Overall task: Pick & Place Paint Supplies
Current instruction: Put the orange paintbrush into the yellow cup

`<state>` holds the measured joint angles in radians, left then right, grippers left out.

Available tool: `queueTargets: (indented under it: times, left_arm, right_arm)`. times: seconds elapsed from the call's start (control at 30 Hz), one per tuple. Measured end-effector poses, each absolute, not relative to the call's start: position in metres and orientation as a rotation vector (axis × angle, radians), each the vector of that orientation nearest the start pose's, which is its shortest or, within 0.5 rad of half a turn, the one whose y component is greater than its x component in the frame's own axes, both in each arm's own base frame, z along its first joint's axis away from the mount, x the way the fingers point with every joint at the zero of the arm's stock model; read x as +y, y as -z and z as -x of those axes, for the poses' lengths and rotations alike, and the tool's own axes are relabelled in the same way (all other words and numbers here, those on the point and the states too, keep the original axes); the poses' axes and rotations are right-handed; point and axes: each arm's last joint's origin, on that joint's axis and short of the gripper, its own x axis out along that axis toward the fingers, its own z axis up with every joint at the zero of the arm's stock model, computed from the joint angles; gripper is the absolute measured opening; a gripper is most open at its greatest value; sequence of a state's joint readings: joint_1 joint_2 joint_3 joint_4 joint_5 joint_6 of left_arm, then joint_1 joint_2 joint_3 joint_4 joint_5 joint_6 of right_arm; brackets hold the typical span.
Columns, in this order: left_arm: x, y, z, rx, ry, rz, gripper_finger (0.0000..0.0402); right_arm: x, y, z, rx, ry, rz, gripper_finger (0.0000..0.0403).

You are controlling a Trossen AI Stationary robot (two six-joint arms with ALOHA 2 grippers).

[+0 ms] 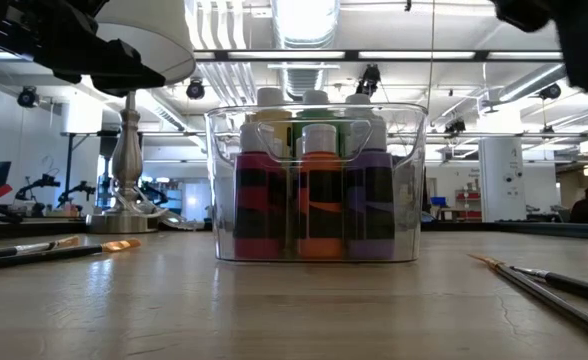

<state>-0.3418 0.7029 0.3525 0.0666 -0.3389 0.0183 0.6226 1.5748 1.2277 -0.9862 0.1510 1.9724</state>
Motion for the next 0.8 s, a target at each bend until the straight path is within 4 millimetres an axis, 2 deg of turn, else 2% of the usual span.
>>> queueTargets:
  times: [0.17, 0.47, 0.63, 0.8]
  left_arm:
    - [-0.045, -0.22, -0.154, 0.269, 0.005, -0.114, 0.0223]
    - [-0.045, -0.22, -0.154, 0.268, 0.005, -0.113, 0.0223]
    - [-0.045, -0.22, -0.154, 0.268, 0.005, -0.113, 0.0222]
    - [-0.045, -0.22, -0.154, 0.268, 0.005, -0.113, 0.0222]
  right_arm:
    - [0.178, -0.235, -0.25, 1.097, 0.974, -1.214, 0.008]
    - [0.181, -0.211, -0.255, 1.103, 1.077, -1.178, 0.0156]
    - [0.178, -0.203, -0.256, 1.099, 1.103, -1.167, 0.0172]
    - [0.176, -0.192, -0.261, 1.098, 1.14, -1.135, 0.0169]
